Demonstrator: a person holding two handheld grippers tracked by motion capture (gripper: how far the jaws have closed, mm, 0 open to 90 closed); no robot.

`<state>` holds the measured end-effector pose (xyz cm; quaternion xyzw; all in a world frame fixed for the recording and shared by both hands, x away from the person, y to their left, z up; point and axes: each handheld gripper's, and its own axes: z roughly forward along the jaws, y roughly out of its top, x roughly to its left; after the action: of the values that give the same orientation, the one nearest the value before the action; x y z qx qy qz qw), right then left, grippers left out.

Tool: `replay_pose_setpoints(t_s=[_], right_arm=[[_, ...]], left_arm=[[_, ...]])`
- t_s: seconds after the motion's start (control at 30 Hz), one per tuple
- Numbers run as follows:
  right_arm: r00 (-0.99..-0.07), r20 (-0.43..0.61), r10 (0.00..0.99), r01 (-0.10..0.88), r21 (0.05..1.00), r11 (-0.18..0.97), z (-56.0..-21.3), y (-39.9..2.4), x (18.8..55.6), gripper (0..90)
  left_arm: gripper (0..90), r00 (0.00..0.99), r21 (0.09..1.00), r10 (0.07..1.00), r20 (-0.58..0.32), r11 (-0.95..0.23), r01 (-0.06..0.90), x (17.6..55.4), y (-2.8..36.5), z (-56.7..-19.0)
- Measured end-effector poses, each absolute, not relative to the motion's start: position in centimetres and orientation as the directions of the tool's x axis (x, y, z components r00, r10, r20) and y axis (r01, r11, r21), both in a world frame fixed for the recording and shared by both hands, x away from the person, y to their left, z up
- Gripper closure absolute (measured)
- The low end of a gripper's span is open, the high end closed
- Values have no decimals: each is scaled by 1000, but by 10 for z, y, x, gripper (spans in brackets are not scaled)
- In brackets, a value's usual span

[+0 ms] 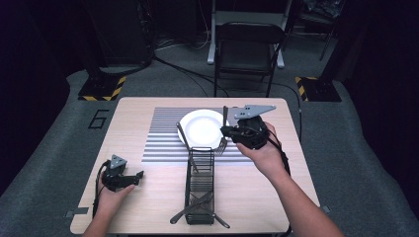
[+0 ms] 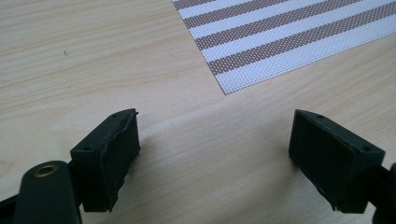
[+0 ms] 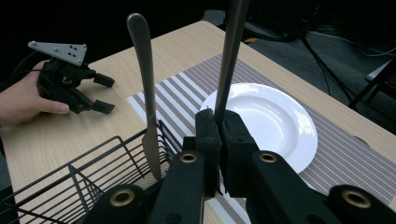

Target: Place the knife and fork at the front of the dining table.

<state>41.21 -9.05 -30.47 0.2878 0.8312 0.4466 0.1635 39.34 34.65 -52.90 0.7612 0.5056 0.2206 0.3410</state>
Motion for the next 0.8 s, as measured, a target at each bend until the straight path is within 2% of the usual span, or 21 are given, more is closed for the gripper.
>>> replay_pose_setpoints(t_s=[0.8], right_arm=[[-727,-17,686,362,839,405,-332,-107,427,870]], left_arm=[[155,387,746,922,-9,-252,617,393,346,-529]])
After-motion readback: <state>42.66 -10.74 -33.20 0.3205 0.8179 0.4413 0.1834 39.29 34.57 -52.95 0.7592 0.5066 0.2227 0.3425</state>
